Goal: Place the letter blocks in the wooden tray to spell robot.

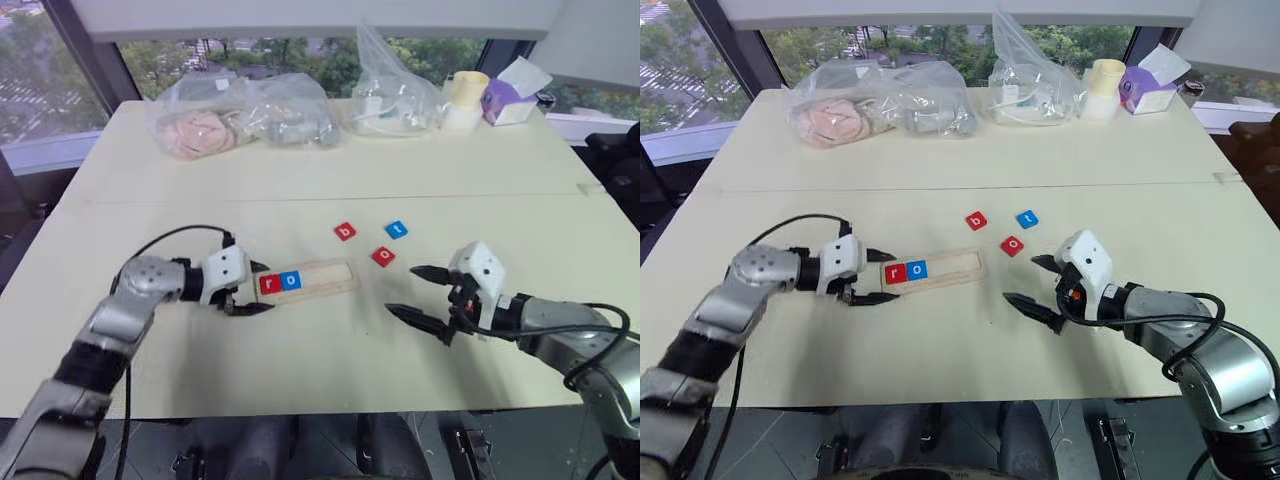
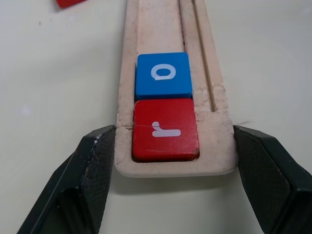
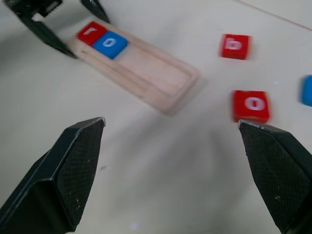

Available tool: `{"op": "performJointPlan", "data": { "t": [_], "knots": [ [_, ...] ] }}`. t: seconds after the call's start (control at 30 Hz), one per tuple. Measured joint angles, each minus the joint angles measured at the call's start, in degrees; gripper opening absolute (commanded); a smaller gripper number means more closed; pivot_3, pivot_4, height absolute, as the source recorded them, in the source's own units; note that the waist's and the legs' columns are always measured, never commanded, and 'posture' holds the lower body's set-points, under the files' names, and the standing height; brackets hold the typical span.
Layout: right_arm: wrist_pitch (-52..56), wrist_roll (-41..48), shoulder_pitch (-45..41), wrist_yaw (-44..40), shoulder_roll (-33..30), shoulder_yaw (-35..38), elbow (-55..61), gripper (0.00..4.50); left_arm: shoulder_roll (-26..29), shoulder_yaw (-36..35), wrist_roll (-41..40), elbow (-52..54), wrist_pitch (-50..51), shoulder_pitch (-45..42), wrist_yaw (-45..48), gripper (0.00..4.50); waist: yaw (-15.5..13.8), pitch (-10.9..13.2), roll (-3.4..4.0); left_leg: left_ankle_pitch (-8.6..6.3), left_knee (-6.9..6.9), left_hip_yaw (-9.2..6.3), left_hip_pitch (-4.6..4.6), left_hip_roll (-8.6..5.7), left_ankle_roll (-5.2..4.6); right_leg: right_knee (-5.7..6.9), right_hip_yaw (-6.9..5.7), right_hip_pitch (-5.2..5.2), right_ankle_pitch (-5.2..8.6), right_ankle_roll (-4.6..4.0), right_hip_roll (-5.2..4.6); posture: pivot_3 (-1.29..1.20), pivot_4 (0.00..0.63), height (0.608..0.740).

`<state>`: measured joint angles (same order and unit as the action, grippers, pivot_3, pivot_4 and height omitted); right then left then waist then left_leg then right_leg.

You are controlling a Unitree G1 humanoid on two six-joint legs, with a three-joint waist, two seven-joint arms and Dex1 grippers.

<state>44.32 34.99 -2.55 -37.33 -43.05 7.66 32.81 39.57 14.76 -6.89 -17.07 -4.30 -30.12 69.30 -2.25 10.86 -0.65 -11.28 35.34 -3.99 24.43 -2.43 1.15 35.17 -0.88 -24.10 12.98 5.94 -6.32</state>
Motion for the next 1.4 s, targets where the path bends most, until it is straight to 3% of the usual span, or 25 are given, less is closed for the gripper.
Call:
{"op": "performJointPlan", "data": {
  "t": [0.13,0.3,0.37,0.4,0.6,0.77,0.9,1.1,1.27,1.4],
  "knots": [
    [-0.55,-0.68,1.2,2.21,1.69,0.44,0.51,4.5,-5.65,2.04,1.89,-11.5,-9.32,-5.9,3.48,3.13,-0.01,0.02,-0.05,-0.01,0.0,0.02,0.03,-0.03,-0.03,-0.03,0.01,0.0,-0.05,0.15,-0.02,0.0,0.15,0.74],
    [-0.23,-0.97,2.86,4.76,2.7,0.84,2.66,4.5,-9.11,2.39,2.53,-17.69,-12.18,-9.34,6.55,3.13,0.09,0.01,-0.03,-0.01,0.16,0.01,0.0,-0.02,-0.04,0.04,0.01,0.07,-0.11,0.26,0.02,0.0,0.15,0.74],
    [0.1,-0.93,3.13,5.63,3.15,0.91,3.41,4.5,-9.89,2.39,2.69,-19.36,-12.46,-10.27,7.31,4.18,0.11,0.01,-0.03,-0.01,0.3,-0.01,0.0,0.03,-0.05,0.05,0.01,0.11,-0.14,0.3,0.07,0.0,0.15,0.74],
    [0.28,-0.93,3.17,6.0,3.37,0.91,3.61,4.5,-10.07,2.4,2.73,-19.84,-12.47,-10.57,7.62,4.43,0.12,0.01,-0.03,-0.01,0.35,-0.01,0.0,0.04,-0.05,0.05,0.01,0.14,-0.15,0.3,0.08,0.0,0.15,0.74],
    [1.11,-0.9,2.22,6.9,3.64,0.78,3.55,4.5,-10.39,2.28,2.99,-20.17,-12.06,-10.81,7.81,4.43,0.13,0.01,-0.02,-0.02,0.46,-0.04,-0.01,0.05,-0.06,0.06,0.01,0.21,-0.2,0.33,0.09,0.0,0.15,0.74],
    [2.41,-0.51,-5.24,8.71,7.16,-1.52,0.76,4.5,-8.19,1.7,3.22,-16.83,-10.88,-9.07,6.43,4.43,0.71,0.02,-0.02,-0.02,0.61,-0.09,-0.01,0.26,-0.05,0.04,0.03,0.25,-0.35,0.21,0.34,0.0,0.15,0.74],
    [4.84,-5.51,-16.5,12.81,11.29,-9.5,-7.52,4.5,-3.99,-1.78,0.77,-10.62,-2.59,-5.69,6.18,4.43,2.39,0.05,-0.02,-0.02,0.54,-0.23,-0.03,0.37,-0.05,0.08,0.05,0.15,-0.38,0.13,0.46,0.0,0.15,0.74],
    [4.26,-13.56,-32.16,17.64,21.17,-16.59,-23.82,4.5,3.82,-13.07,-10.85,7.68,21.27,3.71,3.5,4.43,3.52,0.09,0.02,-0.01,0.21,-0.22,0.04,0.33,-0.06,0.38,0.29,-0.29,-0.49,0.43,0.57,0.0,0.15,0.74],
    [1.1,-18.84,-37.78,18.0,26.11,-20.28,-36.26,4.5,2.38,-24.64,-20.62,24.01,37.3,10.27,-9.64,4.43,3.06,0.09,0.02,0.0,0.22,-0.28,0.01,0.29,-0.03,0.34,0.35,-0.23,-0.5,0.43,0.65,0.0,0.15,0.74],
    [-1.56,-22.74,-40.5,16.65,28.71,-23.03,-45.77,4.5,-2.79,-30.46,-26.19,35.28,44.9,17.3,-20.42,4.43,3.41,0.09,0.02,0.03,0.23,-0.18,-0.06,0.28,0.02,0.37,0.46,-0.23,-0.52,0.39,0.69,0.0,0.15,0.74]
  ]
}}
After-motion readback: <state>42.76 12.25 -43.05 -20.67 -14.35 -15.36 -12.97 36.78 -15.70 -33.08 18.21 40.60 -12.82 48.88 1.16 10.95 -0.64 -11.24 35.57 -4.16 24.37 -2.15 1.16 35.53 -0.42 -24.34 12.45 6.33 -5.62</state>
